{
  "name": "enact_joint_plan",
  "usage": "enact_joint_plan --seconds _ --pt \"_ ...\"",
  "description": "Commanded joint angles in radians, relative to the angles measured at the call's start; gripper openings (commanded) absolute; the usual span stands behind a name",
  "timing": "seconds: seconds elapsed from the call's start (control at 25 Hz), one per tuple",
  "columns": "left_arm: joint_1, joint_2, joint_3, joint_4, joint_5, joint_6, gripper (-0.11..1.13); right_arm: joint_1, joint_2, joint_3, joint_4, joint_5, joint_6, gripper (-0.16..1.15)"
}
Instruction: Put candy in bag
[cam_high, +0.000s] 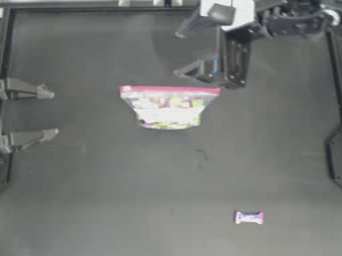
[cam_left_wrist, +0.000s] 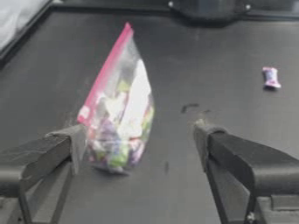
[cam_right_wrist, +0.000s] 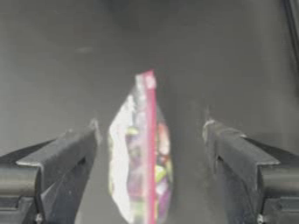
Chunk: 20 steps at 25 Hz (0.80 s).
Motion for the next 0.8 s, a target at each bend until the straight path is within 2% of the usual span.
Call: enact_joint_plan --seconds 0.04,0.36,0.8 --pt "0.018 0.009 -0.005 0.003 -0.003 0.002 1.02 -0.008 0.054 -0.107 0.014 0.057 -0.031 0.99" --pt "0.034 -0.002 0.011 0.002 -0.003 0.002 1.02 -0.014 0.206 -0.268 0.051 0.155 -0.071 0.99" --pt "0.078 -0.06 0.041 0.0 0.011 0.002 1.02 -0.014 0.31 -0.318 0.091 0.172 -0.101 0.99"
